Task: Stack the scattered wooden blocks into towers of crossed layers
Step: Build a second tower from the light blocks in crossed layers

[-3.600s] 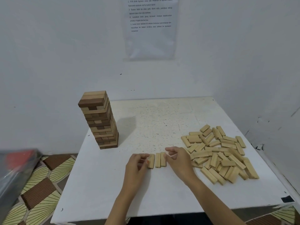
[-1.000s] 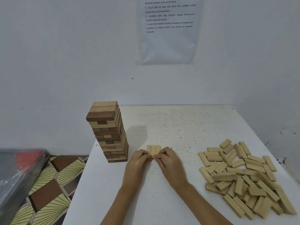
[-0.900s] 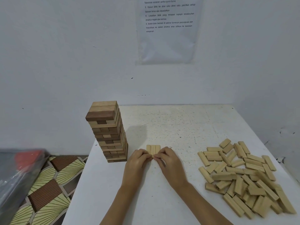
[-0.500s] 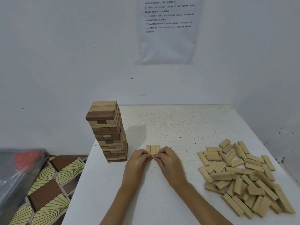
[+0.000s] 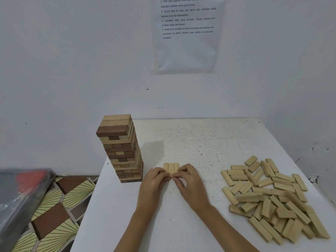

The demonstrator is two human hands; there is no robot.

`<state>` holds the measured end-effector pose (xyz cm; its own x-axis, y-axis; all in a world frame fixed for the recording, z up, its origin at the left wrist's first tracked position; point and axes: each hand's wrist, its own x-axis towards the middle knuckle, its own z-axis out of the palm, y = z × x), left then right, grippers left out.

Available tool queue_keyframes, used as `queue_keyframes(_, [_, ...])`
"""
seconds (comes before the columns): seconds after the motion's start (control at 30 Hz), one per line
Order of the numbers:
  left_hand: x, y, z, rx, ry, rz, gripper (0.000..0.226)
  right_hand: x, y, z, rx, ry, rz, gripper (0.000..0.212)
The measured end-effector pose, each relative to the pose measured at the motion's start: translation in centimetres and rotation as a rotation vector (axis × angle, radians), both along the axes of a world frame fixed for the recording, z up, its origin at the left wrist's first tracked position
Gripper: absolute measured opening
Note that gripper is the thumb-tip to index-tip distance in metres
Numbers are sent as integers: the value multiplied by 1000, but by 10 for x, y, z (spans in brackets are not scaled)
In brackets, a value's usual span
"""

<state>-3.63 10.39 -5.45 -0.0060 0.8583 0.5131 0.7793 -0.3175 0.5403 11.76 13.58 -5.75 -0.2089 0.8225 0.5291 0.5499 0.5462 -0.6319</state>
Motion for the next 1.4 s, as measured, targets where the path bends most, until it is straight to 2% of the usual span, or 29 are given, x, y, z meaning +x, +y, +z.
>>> queue_keyframes(0.1, [0, -2, 1, 25, -3, -2, 11, 2, -2, 2, -24, 67, -23, 4])
queue_keyframes(0.17, [2, -4, 5, 30, -11, 11, 20, 3, -1, 5, -51, 111, -63, 10])
queue_keyframes(0.23, [7, -6, 10, 8, -84, 71, 28, 4, -1, 7, -89, 171, -111, 3])
queue_keyframes(0.33, [19, -11, 16, -3, -194, 124, 33, 9, -7, 11, -132, 257, -180, 17])
queue_keyframes(0.43, [37, -17, 20, -6, -263, 105, 31, 20, -20, 19, -169, 331, -200, 18])
queue_keyframes(0.67, [100, -20, 35, -90, -370, -55, 28, 69, -47, 60, -89, 447, -277, 12])
queue_keyframes(0.77, [131, -18, 43, -99, -347, -142, 22, 100, -52, 68, -21, 411, -359, 10])
queue_keyframes(0.9, [166, -15, 46, -100, -276, -252, 22, 144, -58, 66, -44, 441, -455, 9])
queue_keyframes(1.07, [196, -10, 40, -135, -104, -339, 38, 196, -66, 53, -33, 326, -561, 20])
queue_keyframes(1.13, [201, -8, 36, -150, -74, -338, 35, 212, -68, 47, -66, 270, -602, 26])
queue_keyframes(1.2, [205, -7, 35, -173, -46, -338, 37, 225, -69, 42, -87, 201, -635, 25])
queue_keyframes(1.3, [212, -7, 37, -240, 11, -346, 53, 239, -66, 34, -83, 23, -674, 17])
queue_keyframes(1.33, [213, -7, 36, -253, 13, -348, 51, 242, -65, 33, -120, -17, -684, 17])
queue_keyframes(1.4, [215, -6, 34, -240, -18, -360, 32, 247, -62, 30, -224, -69, -703, 19])
